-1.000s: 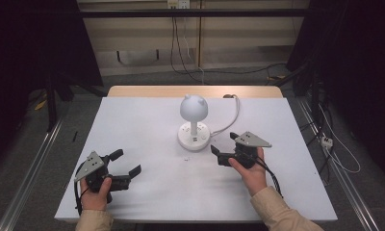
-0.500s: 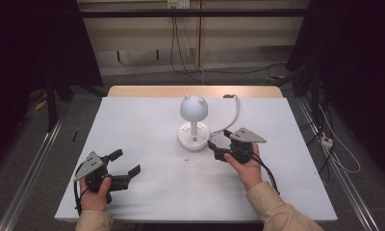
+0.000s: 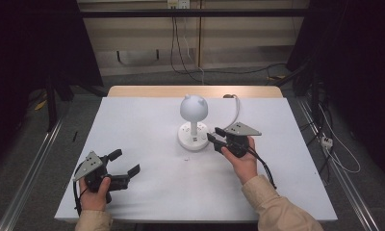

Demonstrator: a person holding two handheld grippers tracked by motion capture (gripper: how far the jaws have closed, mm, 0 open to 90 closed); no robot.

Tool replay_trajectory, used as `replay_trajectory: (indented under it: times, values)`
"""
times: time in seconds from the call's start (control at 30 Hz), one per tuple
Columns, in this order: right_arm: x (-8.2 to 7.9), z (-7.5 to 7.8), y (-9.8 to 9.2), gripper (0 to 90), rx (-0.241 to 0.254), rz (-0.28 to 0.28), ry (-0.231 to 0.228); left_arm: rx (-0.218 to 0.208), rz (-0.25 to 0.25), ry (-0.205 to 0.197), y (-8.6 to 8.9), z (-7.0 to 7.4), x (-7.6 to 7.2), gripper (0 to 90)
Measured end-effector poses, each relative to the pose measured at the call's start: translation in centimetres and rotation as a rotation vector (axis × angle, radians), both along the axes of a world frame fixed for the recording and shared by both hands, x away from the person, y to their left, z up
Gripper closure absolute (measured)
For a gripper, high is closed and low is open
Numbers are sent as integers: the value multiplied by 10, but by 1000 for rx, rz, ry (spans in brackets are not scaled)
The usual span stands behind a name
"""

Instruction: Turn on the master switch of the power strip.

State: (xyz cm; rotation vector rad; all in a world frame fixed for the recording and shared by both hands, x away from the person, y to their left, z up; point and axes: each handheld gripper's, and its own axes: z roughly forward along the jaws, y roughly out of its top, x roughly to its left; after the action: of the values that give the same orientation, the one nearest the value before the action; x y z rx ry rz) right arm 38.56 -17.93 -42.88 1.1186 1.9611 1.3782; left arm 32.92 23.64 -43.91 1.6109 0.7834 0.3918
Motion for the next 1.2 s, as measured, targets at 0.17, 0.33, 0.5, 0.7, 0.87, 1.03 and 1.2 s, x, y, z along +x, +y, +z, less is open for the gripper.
replay_trajectory:
  times: [0.17, 0.33, 0.5, 0.7, 0.87, 1.03, 1.2]
  values:
    - [4, -4, 2, 757, -3, 44, 21, 4, 1, -4, 0, 1, 0, 45]
    - [8, -8, 4, 801, 10, 56, 36, 9, 1, -3, 0, 1, 0, 45]
    - [12, -7, 7, 843, 0, 78, 37, 13, -1, -4, 0, 1, 0, 44]
    - [17, -8, 9, 882, 13, 80, 44, 11, 7, 0, 2, 0, 0, 45]
    - [22, -8, 10, 900, -11, 80, 41, 10, 11, -5, 1, 0, 0, 44]
    - [26, -9, 12, 900, -31, 87, 55, 6, 5, -1, 1, 0, 0, 44]
    - [29, -11, 15, 900, -23, 91, 63, 7, 3, -3, 0, 0, 0, 44]
